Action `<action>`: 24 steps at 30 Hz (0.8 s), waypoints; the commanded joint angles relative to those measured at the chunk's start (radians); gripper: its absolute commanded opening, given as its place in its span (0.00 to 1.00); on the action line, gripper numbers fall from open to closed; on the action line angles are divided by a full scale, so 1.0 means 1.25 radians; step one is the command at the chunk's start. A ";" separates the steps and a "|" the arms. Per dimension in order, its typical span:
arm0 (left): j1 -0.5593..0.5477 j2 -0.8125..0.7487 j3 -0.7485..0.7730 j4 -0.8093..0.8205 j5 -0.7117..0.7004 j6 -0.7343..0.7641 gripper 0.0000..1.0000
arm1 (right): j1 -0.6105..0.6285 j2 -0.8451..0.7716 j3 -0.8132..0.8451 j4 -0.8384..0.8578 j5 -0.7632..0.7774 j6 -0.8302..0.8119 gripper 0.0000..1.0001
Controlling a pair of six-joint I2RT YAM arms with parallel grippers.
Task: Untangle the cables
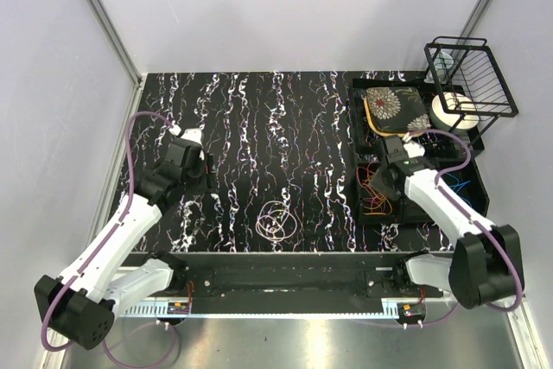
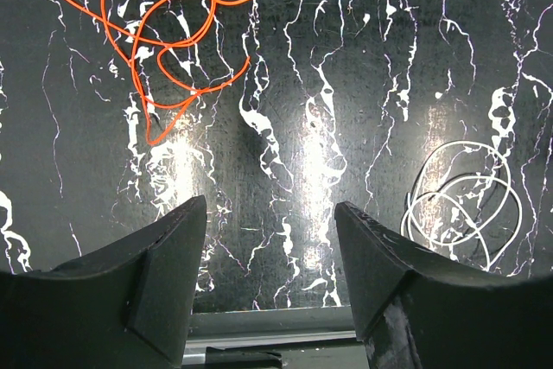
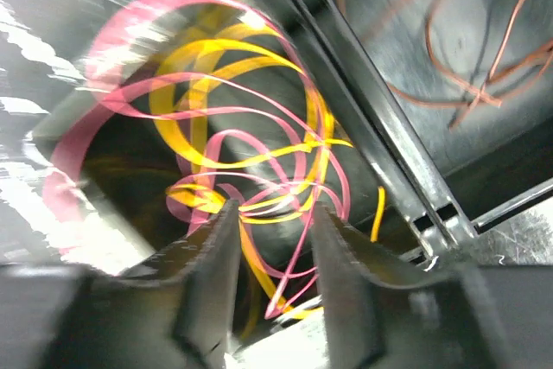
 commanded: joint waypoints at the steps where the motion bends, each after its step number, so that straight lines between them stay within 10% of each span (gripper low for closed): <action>1: -0.003 -0.023 0.007 0.030 -0.019 0.001 0.64 | -0.005 -0.058 0.127 -0.053 0.017 -0.047 0.50; 10: -0.004 -0.038 0.007 0.030 -0.028 0.000 0.64 | -0.005 -0.067 0.240 -0.106 0.015 -0.086 0.57; 24: -0.004 -0.027 0.006 0.028 -0.032 -0.001 0.64 | -0.013 0.052 0.122 0.039 0.009 -0.062 0.36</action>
